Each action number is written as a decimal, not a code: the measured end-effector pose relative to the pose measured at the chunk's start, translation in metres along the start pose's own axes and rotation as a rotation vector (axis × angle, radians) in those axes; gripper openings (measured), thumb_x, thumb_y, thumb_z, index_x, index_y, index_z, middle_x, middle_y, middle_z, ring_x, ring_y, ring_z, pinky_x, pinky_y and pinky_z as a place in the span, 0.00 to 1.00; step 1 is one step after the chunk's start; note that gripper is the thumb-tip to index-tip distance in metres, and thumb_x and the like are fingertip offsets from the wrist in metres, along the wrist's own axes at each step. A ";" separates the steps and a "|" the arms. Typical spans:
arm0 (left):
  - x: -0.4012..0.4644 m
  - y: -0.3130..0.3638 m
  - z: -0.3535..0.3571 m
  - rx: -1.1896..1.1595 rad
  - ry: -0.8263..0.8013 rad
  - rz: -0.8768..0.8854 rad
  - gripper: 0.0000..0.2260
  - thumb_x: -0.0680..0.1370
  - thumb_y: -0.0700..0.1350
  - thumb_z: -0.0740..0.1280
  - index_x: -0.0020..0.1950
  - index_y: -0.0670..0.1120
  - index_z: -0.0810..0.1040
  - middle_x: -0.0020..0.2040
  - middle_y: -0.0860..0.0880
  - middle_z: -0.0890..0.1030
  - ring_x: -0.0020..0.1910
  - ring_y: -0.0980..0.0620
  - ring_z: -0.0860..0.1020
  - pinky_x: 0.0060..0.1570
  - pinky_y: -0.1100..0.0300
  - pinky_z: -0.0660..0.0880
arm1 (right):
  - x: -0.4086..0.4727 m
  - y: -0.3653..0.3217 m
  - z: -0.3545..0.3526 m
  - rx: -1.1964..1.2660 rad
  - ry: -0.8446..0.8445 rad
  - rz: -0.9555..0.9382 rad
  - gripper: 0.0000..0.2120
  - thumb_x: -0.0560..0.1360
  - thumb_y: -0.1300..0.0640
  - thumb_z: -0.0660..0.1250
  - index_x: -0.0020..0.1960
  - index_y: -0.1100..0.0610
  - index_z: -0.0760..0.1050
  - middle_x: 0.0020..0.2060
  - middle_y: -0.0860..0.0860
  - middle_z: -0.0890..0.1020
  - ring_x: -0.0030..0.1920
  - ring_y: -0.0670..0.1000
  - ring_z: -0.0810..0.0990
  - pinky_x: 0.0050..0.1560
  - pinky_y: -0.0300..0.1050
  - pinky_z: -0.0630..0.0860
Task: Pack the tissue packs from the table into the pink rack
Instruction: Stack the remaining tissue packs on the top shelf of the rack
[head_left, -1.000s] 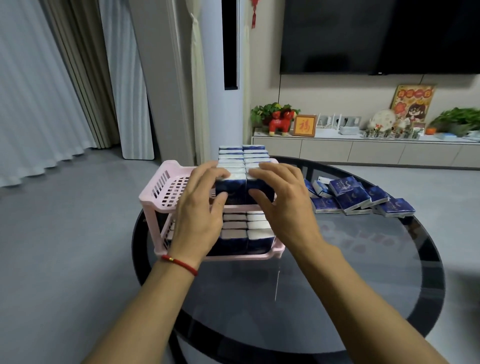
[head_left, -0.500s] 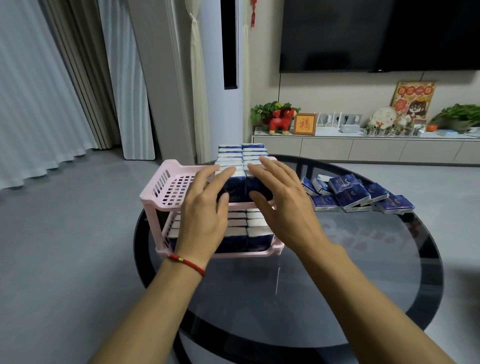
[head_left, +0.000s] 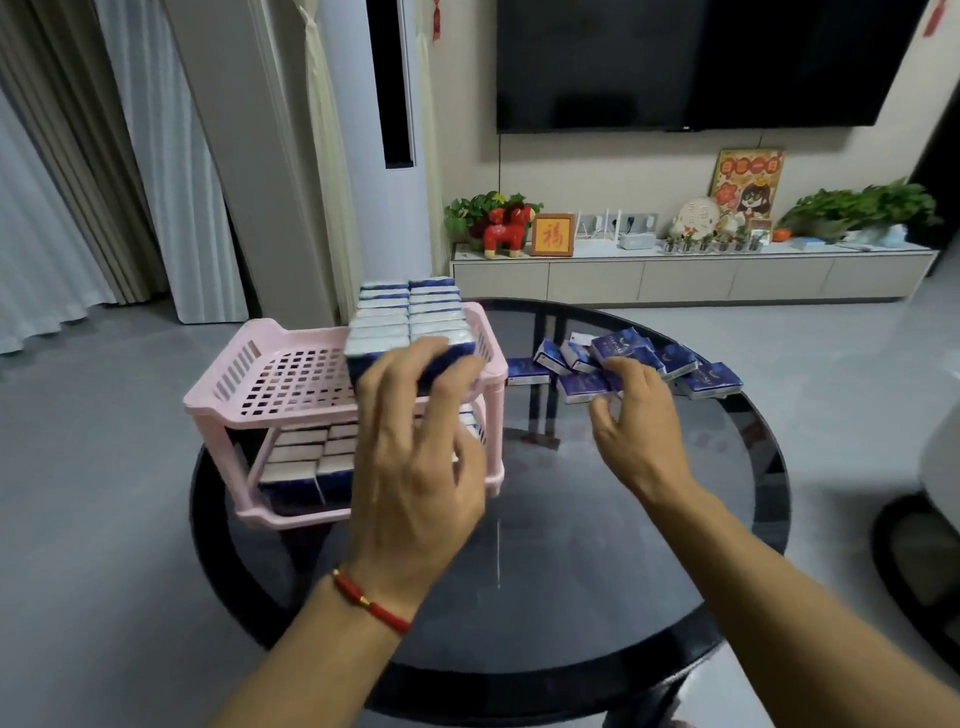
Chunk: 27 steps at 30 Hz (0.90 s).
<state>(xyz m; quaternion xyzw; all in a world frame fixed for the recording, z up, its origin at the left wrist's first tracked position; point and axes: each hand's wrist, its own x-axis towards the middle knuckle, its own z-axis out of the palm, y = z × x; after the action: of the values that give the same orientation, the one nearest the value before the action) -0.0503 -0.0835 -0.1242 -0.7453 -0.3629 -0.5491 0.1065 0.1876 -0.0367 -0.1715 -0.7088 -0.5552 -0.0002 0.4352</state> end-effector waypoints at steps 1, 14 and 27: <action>-0.006 0.013 0.011 -0.085 -0.081 0.030 0.21 0.71 0.30 0.69 0.64 0.40 0.80 0.65 0.40 0.76 0.67 0.42 0.71 0.72 0.54 0.68 | 0.001 0.018 -0.001 -0.070 -0.040 0.055 0.22 0.80 0.58 0.65 0.73 0.56 0.69 0.67 0.55 0.75 0.67 0.56 0.72 0.68 0.53 0.71; -0.058 0.032 0.139 -0.042 -0.858 -0.369 0.21 0.82 0.52 0.62 0.75 0.55 0.69 0.74 0.52 0.68 0.73 0.49 0.64 0.72 0.48 0.61 | 0.055 0.093 0.033 0.096 -0.022 0.282 0.23 0.82 0.56 0.61 0.77 0.45 0.66 0.58 0.59 0.79 0.55 0.58 0.78 0.58 0.57 0.77; -0.032 0.041 0.142 -0.532 -0.599 -0.922 0.15 0.83 0.52 0.65 0.69 0.53 0.73 0.62 0.52 0.78 0.52 0.56 0.80 0.53 0.59 0.77 | 0.026 0.059 0.002 0.469 0.033 0.358 0.04 0.75 0.54 0.73 0.44 0.52 0.78 0.31 0.49 0.80 0.34 0.48 0.77 0.39 0.49 0.77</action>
<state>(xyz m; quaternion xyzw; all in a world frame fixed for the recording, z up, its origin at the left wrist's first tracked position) 0.0780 -0.0471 -0.1964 -0.6347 -0.5126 -0.3770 -0.4385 0.2430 -0.0155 -0.1971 -0.6754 -0.3992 0.1934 0.5891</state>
